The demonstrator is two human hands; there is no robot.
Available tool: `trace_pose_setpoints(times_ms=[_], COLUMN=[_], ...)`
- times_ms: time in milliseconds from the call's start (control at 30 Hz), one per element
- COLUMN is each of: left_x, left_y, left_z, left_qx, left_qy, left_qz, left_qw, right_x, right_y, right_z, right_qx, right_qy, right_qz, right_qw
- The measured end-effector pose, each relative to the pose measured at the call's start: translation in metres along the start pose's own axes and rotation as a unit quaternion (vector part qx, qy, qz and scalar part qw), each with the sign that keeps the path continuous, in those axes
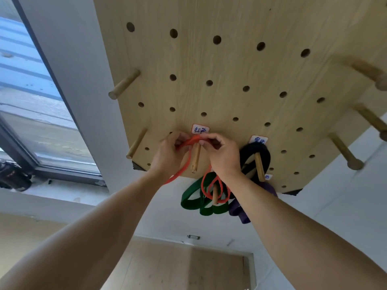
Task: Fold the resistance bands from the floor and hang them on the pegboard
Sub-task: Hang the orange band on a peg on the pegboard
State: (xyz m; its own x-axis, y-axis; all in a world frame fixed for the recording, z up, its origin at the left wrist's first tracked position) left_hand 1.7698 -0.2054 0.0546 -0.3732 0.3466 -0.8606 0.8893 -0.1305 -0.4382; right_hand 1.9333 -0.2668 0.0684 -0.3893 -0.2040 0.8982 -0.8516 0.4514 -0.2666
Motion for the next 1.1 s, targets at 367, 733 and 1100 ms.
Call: trace_pose_setpoints(times_ms=[367,733,1100], left_x=[0.002,0.004,-0.001], left_y=[-0.005,-0.005,0.000], left_z=[0.000,-0.008,-0.006], left_qx=[-0.001,0.014,0.014], left_qy=[-0.027,-0.017,-0.023], left_qz=[0.039,-0.009,-0.002], left_qw=[0.999,1.000,1.000], right_x=[-0.049,-0.054,-0.026], right_y=[0.025,0.059,-0.010], right_z=[0.034,0.048,0.043], right_qx=[-0.031,-0.092,0.087], right_qy=[0.250,0.382,0.284], right_qz=[-0.249,-0.383,-0.121], right_qw=[0.935,0.836,0.947])
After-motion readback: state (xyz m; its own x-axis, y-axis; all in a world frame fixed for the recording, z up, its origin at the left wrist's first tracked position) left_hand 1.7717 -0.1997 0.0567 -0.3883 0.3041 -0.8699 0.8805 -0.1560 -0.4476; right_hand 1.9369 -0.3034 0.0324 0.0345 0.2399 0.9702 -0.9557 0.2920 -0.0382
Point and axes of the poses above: each hand's wrist, its own z-axis away from the middle knuckle, its own y-axis out of the palm, x = y × z, the point moved 7 cm from there along -z, towards the middle knuckle, and after that the axes turned 4 degrees about -y, right-handed, at the moved point
